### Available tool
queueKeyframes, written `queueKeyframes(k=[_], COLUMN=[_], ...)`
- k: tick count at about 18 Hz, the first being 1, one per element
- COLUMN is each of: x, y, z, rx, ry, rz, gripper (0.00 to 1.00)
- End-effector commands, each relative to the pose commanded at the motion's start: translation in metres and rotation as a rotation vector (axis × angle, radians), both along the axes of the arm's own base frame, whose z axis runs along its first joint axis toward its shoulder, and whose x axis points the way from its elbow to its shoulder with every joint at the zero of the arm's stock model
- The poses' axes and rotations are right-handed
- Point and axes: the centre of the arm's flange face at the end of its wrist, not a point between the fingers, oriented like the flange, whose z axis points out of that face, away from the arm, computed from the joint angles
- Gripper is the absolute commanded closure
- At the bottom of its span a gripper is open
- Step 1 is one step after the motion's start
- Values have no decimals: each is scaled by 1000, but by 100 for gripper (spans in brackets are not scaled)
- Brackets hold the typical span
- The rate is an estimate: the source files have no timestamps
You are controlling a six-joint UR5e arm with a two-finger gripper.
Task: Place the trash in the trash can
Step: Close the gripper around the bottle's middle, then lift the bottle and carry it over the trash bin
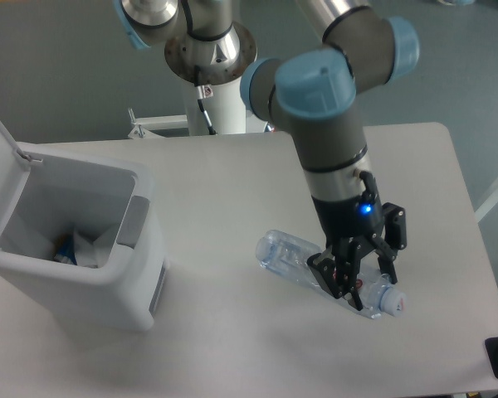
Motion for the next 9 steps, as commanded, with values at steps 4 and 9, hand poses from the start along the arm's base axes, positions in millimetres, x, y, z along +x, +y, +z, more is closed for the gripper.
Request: queueKeyframes(k=[4, 9], x=[31, 72], y=[15, 28], z=[37, 52], rx=[149, 299], ry=[-27, -129], rz=[-163, -444], gripper=[84, 84])
